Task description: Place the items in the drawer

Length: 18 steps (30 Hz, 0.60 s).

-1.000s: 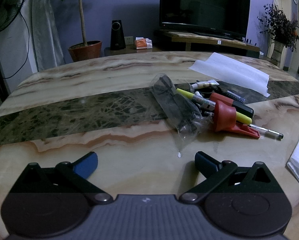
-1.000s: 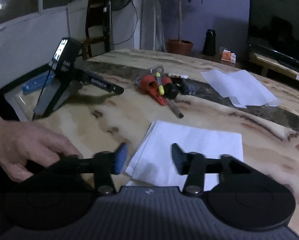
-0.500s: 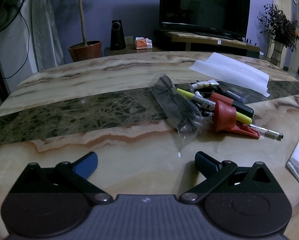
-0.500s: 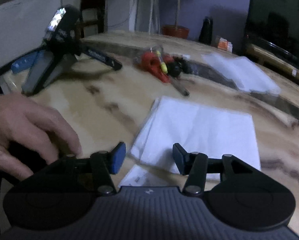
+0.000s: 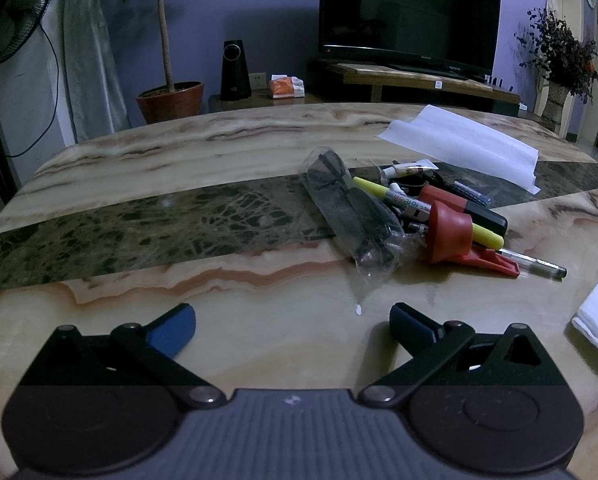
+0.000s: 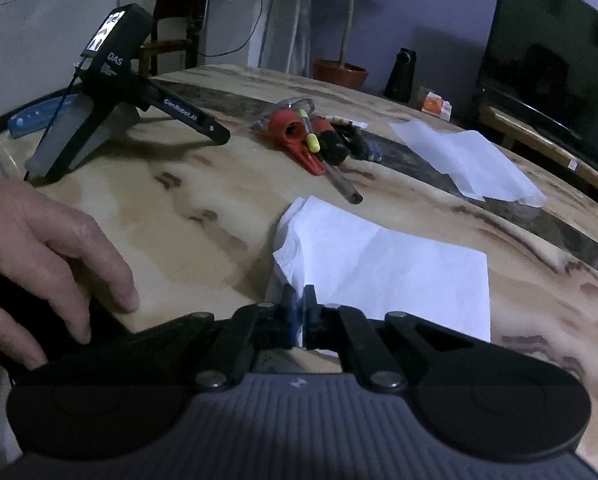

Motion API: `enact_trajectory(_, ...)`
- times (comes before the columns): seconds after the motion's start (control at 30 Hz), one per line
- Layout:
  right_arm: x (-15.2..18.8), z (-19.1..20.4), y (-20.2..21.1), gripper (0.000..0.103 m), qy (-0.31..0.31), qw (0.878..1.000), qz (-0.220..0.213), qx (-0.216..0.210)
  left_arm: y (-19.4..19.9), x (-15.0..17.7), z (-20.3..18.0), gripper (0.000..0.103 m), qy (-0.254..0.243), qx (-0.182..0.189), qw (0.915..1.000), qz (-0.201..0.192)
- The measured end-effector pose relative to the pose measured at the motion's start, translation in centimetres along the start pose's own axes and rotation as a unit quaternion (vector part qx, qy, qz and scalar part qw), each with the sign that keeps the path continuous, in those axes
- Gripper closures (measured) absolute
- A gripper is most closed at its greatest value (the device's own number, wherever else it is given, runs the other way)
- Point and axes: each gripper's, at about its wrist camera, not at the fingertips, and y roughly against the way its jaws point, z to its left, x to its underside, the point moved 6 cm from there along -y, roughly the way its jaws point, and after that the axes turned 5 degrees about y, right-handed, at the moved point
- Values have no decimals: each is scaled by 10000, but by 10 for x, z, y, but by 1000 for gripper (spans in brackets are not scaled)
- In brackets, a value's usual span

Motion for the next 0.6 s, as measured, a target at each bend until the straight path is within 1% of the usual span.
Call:
enact_trajectory(0.13,0,1,1,100,-64,10000,-42,-45,0,0,0,0,0,0,10000,0)
enact_trajectory(0.17,-1,0,2,100,-169,9998,-72,-80,0,0,0,0,0,0,10000,0)
enact_trajectory(0.27,-4,-14,9,100,-872,9956,-309,-175,0,0,0,0,0,0,10000,0)
enact_trajectory(0.33,-4,-29,16,100,-1627,9848,-522,-324,0,0,0,0,0,0,10000,0)
enact_trajectory(0.4,4,-47,22,100,-2583,9619,-736,-506,0,0,0,0,0,0,10000,0)
enact_trajectory(0.43,12,-55,23,100,-3139,9440,-807,-614,0,0,0,0,0,0,10000,0)
enact_trajectory(0.47,20,-64,25,100,-3667,9235,-870,-713,0,0,0,0,0,0,10000,0)
enact_trajectory(0.5,29,-70,26,100,-4040,9072,-903,-753,0,0,0,0,0,0,10000,0)
enact_trajectory(0.53,38,-76,27,100,-4452,8865,-960,-823,0,0,0,0,0,0,10000,0)
enact_trajectory(0.57,46,-81,29,100,-4822,8652,-1046,-892,0,0,0,0,0,0,10000,0)
enact_trajectory(0.6,55,-87,31,100,-5224,8389,-1154,-1002,0,0,0,0,0,0,10000,0)
